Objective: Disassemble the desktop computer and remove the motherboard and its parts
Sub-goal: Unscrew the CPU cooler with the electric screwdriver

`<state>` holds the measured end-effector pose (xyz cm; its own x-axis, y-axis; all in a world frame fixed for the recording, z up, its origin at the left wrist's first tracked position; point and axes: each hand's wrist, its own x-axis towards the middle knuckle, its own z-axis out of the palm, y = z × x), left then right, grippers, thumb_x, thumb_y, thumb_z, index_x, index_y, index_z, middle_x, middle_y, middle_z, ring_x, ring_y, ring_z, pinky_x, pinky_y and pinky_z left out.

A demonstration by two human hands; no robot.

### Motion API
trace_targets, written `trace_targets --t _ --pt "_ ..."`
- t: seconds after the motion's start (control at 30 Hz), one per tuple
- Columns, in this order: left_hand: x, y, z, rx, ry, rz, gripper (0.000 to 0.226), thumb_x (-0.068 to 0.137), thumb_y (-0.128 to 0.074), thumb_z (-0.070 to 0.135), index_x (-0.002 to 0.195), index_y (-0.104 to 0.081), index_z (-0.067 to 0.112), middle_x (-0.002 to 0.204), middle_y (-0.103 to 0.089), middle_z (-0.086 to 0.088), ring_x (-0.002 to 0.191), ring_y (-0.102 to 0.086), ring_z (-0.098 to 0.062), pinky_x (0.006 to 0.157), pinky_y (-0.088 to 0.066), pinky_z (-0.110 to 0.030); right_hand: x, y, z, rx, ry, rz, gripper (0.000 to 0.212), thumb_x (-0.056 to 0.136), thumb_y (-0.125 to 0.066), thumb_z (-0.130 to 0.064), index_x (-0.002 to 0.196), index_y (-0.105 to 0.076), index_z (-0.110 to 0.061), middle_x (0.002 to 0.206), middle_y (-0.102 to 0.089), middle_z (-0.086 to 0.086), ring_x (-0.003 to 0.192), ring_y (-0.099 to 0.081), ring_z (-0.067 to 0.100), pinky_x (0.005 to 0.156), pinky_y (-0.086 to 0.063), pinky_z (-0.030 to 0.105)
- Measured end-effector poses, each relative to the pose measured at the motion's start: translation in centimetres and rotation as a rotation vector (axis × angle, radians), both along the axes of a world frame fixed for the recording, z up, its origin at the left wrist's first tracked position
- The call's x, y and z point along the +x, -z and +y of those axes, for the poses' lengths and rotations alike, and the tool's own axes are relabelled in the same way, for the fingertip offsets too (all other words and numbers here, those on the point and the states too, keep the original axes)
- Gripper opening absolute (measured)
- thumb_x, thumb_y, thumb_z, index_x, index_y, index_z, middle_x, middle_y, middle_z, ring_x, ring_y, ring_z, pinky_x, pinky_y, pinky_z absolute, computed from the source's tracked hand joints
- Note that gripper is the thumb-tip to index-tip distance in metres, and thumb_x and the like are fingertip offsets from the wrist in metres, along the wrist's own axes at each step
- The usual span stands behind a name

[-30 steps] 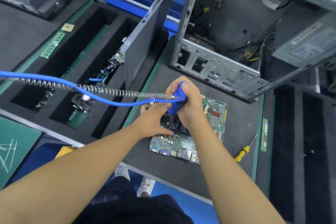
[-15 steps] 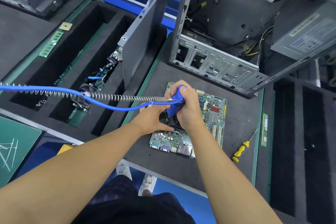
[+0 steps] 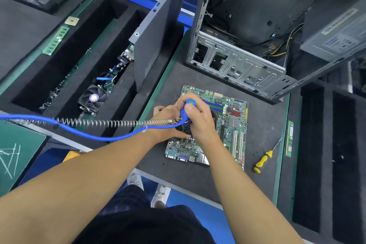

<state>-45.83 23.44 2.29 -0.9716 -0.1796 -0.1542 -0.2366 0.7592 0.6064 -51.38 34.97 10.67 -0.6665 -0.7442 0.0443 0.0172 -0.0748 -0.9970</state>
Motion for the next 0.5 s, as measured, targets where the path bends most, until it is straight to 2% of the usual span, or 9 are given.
trace_targets --t 0.03,0.1,0.17,0.23,0.37,0.43,0.5 --pt "0.06 0.03 0.01 -0.034 0.017 0.008 0.046 0.067 -0.073 0.061 0.088 -0.035 0.048 0.085 -0.044 0.025 0.091 -0.041 -0.005 0.095 -0.033 -0.034 -0.03 -0.04 -0.02 0.008 0.015 -0.027 0.015 0.085 -0.046 -0.031 0.078 -0.056 -0.022 0.071 -0.049 0.013 0.062 -0.037 0.04 0.057 -0.03 0.038" --pt "0.1 0.23 -0.07 -0.09 0.054 0.014 0.045 0.071 -0.071 0.064 0.099 -0.047 0.04 0.094 -0.04 0.024 0.096 -0.035 -0.002 0.097 -0.028 -0.031 -0.34 -0.03 0.04 0.006 0.043 -0.079 0.016 0.085 -0.046 -0.031 0.079 -0.057 -0.022 0.073 -0.054 0.005 0.064 -0.039 0.03 0.06 -0.031 0.038" --pt "0.03 0.25 -0.09 -0.092 0.054 0.002 0.045 0.072 -0.072 0.065 0.101 -0.049 0.04 0.092 -0.039 0.028 0.097 -0.033 0.0 0.098 -0.026 -0.031 -0.47 0.09 0.23 -0.019 0.045 -0.069 0.014 0.085 -0.045 -0.03 0.078 -0.057 -0.024 0.073 -0.054 0.003 0.066 -0.041 0.023 0.061 -0.032 0.038" --pt "-0.06 0.15 -0.05 -0.07 0.052 -0.025 0.045 0.068 -0.069 0.067 0.095 -0.041 0.047 0.085 -0.038 0.034 0.096 -0.036 0.0 0.099 -0.028 -0.032 -0.38 0.1 0.29 -0.032 0.037 -0.039 0.014 0.081 -0.044 -0.027 0.076 -0.057 -0.026 0.07 -0.055 -0.001 0.062 -0.039 0.029 0.058 -0.033 0.04" --pt "-0.1 -0.06 -0.03 -0.075 0.044 -0.054 0.045 0.063 -0.063 0.073 0.089 -0.038 0.046 0.082 -0.034 0.036 0.093 -0.037 -0.001 0.097 -0.029 -0.033 -0.39 -0.24 -0.21 -0.007 0.028 -0.004 0.014 0.078 -0.043 -0.025 0.072 -0.055 -0.024 0.067 -0.056 -0.005 0.059 -0.038 0.043 0.05 -0.033 0.051" --pt "-0.09 0.1 -0.03 -0.082 0.052 -0.02 0.048 0.068 -0.07 0.069 0.093 -0.036 0.046 0.085 -0.034 0.034 0.093 -0.036 -0.001 0.093 -0.028 -0.03 -0.58 -0.41 -0.3 -0.02 0.031 -0.022 0.014 0.079 -0.043 -0.025 0.071 -0.055 -0.022 0.066 -0.055 -0.003 0.057 -0.037 0.041 0.049 -0.033 0.047" --pt "-0.03 0.5 -0.08 -0.072 0.052 0.027 0.05 0.069 -0.072 0.068 0.102 -0.045 0.042 0.094 -0.037 0.029 0.096 -0.036 0.001 0.09 -0.029 -0.026 -0.92 -0.54 -0.26 -0.043 0.037 -0.036 0.016 0.082 -0.043 -0.026 0.073 -0.055 -0.021 0.066 -0.054 0.0 0.059 -0.041 0.029 0.055 -0.036 0.039"
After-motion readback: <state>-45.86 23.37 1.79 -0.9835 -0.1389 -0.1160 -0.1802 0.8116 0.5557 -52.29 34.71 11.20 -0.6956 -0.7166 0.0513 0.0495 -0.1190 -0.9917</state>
